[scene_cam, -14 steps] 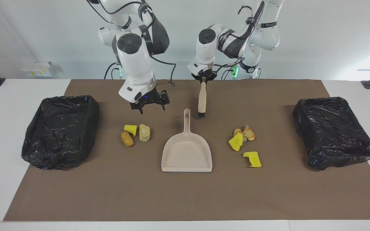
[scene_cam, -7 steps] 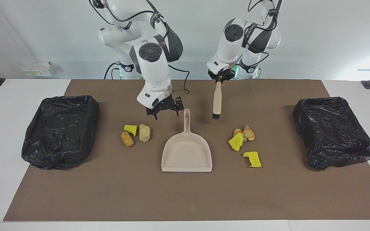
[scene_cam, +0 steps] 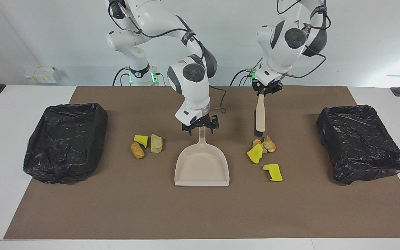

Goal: Sweep and dump trash in bin

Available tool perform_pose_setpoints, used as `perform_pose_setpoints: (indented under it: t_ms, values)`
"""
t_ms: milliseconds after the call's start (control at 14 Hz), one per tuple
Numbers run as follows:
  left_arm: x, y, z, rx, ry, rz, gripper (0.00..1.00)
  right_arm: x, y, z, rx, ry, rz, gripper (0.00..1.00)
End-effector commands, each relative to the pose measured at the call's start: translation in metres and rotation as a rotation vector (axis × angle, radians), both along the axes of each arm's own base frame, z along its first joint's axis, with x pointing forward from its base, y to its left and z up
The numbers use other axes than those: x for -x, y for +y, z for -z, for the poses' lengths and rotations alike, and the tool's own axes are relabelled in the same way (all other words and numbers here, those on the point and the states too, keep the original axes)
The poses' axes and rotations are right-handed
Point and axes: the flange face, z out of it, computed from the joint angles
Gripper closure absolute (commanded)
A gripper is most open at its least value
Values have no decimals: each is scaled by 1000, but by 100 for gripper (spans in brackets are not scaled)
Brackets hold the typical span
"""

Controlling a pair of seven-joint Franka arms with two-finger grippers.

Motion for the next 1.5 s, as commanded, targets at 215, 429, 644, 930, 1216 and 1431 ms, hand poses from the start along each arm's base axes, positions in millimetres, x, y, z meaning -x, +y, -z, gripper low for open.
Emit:
perform_pose_setpoints:
  t_ms: [215,429,644,930,1216,1431]
  values:
    - [-80,3,9,-17,-40,-18,100,17,-3,-1,47,48,4,44]
    - [-86,12,14,-96,-32,19,100,23,-10,1,88,111,-10,53]
    - [-95,7,32,-146,-20,58,100,25,-6,-3,87,109,-17,100]
    - [-99,9,30,-136,-49,49,100,26,-9,-24,81,105,-142,100]
    - [-101,1,52,-131,-31,54,100,11,-57,-49,53,143,-530,100]
    - [-85,1,63,-125,10,43,100,0,-84,-48,27,158,-809,100]
